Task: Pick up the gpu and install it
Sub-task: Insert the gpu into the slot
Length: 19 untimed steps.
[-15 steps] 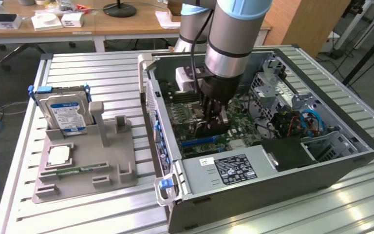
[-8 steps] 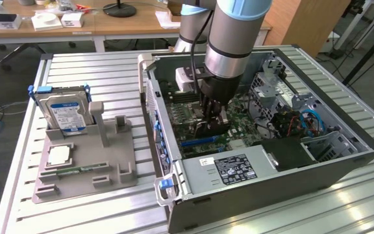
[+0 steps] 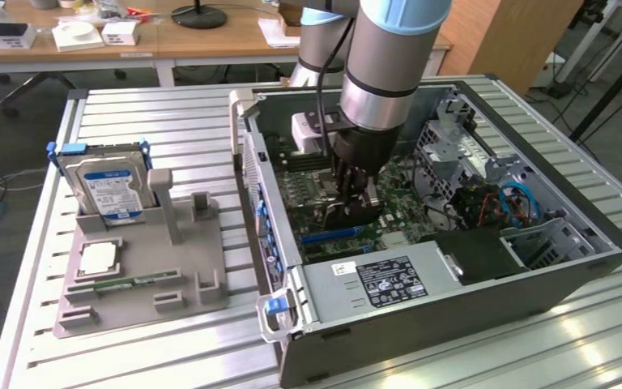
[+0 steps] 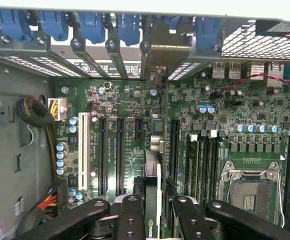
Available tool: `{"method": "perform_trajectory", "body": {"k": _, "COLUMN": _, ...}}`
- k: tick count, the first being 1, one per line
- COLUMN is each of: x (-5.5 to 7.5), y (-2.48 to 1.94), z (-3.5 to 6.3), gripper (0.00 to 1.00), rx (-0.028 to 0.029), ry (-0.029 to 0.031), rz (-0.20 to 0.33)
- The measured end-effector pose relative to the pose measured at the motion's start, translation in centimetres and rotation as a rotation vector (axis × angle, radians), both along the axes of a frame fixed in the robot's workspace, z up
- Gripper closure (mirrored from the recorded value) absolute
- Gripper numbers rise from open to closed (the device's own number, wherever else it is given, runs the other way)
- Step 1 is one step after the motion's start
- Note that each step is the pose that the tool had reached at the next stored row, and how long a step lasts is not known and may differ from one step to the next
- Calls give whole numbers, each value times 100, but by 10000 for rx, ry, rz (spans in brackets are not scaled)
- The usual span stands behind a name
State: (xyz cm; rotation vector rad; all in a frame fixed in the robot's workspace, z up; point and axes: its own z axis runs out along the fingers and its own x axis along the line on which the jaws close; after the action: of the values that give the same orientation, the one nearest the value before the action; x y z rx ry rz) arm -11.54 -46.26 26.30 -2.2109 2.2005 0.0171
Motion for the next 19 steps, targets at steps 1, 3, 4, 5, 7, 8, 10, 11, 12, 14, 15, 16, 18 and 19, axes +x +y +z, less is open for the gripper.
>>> {"method": "perform_trajectory", "body": {"k": 1, "x": -4, "y": 0, "z": 0, "gripper": 74, "rx": 0, "ry": -5, "rz": -1}}
{"method": "perform_trajectory", "body": {"k": 3, "x": -8, "y": -1, "z": 0, "gripper": 74, "rx": 0, "ry": -10, "rz": 2}}
{"method": "perform_trajectory", "body": {"k": 4, "x": -8, "y": -1, "z": 0, "gripper": 74, "rx": -1, "ry": -13, "rz": 3}}
{"method": "perform_trajectory", "body": {"k": 5, "x": -8, "y": -1, "z": -1, "gripper": 74, "rx": -1, "ry": -17, "rz": 6}}
{"method": "perform_trajectory", "body": {"k": 7, "x": -10, "y": -1, "z": -2, "gripper": 74, "rx": -1, "ry": -30, "rz": 11}}
{"method": "perform_trajectory", "body": {"k": 8, "x": -10, "y": -1, "z": -3, "gripper": 74, "rx": -1, "ry": -39, "rz": 13}}
{"method": "perform_trajectory", "body": {"k": 10, "x": -11, "y": -1, "z": -6, "gripper": 74, "rx": 0, "ry": -56, "rz": 20}}
{"method": "perform_trajectory", "body": {"k": 11, "x": -11, "y": -1, "z": -6, "gripper": 74, "rx": 0, "ry": -60, "rz": 24}}
{"method": "perform_trajectory", "body": {"k": 12, "x": -12, "y": -1, "z": -7, "gripper": 74, "rx": 1, "ry": -65, "rz": 25}}
{"method": "perform_trajectory", "body": {"k": 14, "x": -17, "y": -1, "z": -8, "gripper": 74, "rx": -1, "ry": -71, "rz": 24}}
{"method": "perform_trajectory", "body": {"k": 15, "x": -19, "y": -1, "z": -9, "gripper": 74, "rx": 0, "ry": -74, "rz": 25}}
{"method": "perform_trajectory", "body": {"k": 16, "x": -21, "y": 0, "z": -9, "gripper": 74, "rx": -1, "ry": -76, "rz": 25}}
{"method": "perform_trajectory", "body": {"k": 18, "x": -23, "y": -1, "z": -11, "gripper": 74, "rx": -1, "ry": -77, "rz": 26}}
{"method": "perform_trajectory", "body": {"k": 19, "x": -23, "y": -1, "z": -12, "gripper": 74, "rx": 0, "ry": -76, "rz": 26}}
